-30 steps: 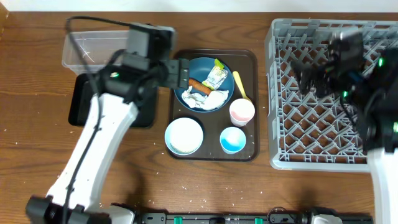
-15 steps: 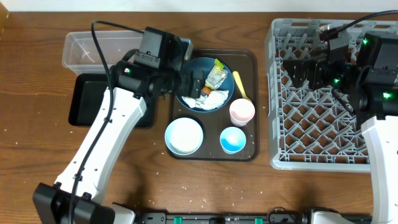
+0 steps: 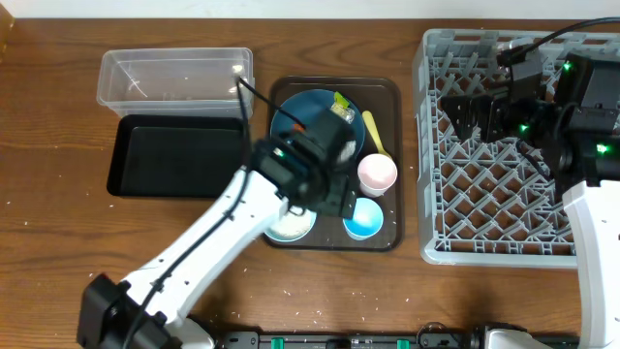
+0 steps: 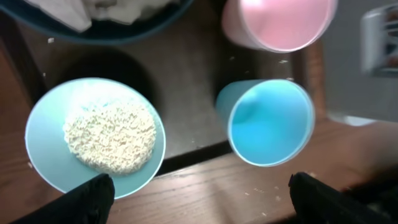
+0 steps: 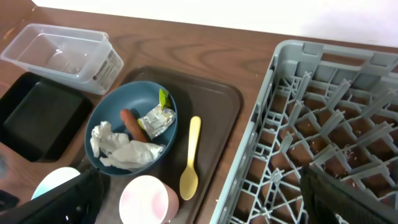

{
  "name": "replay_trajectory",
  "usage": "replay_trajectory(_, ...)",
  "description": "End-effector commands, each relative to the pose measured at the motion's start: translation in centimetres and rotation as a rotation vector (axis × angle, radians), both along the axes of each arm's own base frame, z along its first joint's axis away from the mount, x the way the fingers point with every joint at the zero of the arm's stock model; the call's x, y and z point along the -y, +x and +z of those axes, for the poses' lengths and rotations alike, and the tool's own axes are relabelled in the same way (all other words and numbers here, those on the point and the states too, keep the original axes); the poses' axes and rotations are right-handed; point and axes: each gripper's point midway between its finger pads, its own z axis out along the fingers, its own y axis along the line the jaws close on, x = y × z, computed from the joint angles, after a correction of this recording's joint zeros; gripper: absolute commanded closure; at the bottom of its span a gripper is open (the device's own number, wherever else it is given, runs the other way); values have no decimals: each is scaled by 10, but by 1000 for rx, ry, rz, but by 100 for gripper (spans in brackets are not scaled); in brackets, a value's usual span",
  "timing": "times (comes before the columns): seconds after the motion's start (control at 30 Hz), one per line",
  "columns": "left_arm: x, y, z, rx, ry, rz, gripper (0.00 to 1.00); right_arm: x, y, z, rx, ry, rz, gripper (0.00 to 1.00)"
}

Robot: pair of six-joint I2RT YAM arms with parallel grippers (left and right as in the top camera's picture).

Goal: Sort waste into correct bins and load items into the dishwasher rack
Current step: 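Reach the left gripper to the light-blue cup and grasp it, then lift the light-blue cup and pass it to the right gripper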

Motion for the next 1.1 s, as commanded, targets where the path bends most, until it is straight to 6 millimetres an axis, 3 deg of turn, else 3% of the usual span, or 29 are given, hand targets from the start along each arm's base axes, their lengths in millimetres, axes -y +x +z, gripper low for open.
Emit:
replay_trajectory(0.0,-12,9,-20,49,78,91,9,4,2,6,3,13,-19,1)
replay_trajectory(0.17,6,8,-41,46,-7,66,13,3,-3,1,-30,15,-20,1)
replay_trajectory(0.37,28,12,-48,40,-102,42,23,3,-8,-4,-60,17,-20,1)
replay_trajectory(0.63,38,-6,-87,-133,-98,13,29,3,-9,-4,-64,18,-20,1)
replay_trajectory(0.8,40,-4,-84,-124,-108,12,37,3,-8,-4,-63,18,-20,1)
replay_trajectory(1.0,44,2,-70,-92,-136,10,61,3,-8,-4,-63,17,-20,1)
replay_trajectory(1.07,45,3,-65,-80,-144,10,75,3,-8,-4,-62,17,-20,1)
